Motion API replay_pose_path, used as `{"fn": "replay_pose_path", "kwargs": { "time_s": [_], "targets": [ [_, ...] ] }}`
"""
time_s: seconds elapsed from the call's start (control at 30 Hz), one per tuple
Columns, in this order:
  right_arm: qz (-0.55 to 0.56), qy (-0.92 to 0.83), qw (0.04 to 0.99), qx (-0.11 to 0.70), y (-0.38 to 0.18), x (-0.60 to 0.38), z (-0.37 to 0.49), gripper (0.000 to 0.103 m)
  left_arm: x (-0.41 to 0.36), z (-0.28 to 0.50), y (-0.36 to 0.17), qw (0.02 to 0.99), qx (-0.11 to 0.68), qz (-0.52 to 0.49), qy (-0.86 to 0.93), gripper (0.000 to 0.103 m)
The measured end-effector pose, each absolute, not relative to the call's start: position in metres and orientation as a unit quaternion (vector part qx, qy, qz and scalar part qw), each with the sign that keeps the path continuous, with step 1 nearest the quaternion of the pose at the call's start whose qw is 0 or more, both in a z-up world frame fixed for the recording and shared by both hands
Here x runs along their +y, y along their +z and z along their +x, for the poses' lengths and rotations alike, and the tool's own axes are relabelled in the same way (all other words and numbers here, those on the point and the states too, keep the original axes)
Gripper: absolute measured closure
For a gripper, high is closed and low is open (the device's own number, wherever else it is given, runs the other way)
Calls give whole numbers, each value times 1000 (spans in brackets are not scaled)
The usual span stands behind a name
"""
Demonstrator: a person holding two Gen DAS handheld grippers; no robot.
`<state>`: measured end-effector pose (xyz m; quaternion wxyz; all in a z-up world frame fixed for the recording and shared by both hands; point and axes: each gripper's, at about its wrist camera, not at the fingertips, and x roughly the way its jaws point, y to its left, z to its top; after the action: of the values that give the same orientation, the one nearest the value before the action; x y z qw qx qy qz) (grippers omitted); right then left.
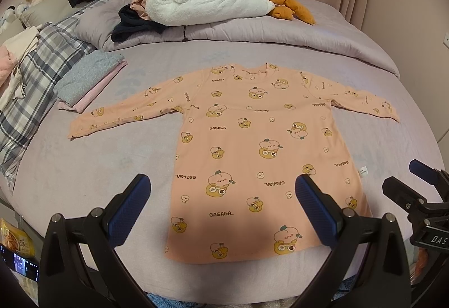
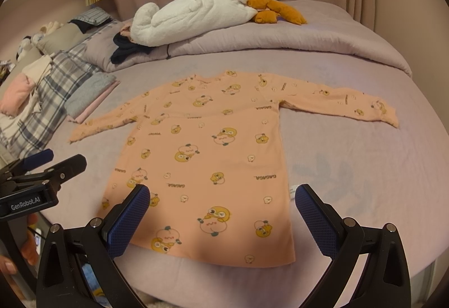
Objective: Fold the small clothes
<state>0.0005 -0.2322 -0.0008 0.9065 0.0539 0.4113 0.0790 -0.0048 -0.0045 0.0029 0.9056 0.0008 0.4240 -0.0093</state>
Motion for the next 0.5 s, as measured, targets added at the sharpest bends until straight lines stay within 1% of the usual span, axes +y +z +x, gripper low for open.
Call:
{"fn": "replay_pose_path", "kwargs": {
  "time_s": [0.5],
  "targets": [
    [54,79,906,411,0,-232,1,1,-5,-5,3,905,424,2,-9,0]
  ]
}}
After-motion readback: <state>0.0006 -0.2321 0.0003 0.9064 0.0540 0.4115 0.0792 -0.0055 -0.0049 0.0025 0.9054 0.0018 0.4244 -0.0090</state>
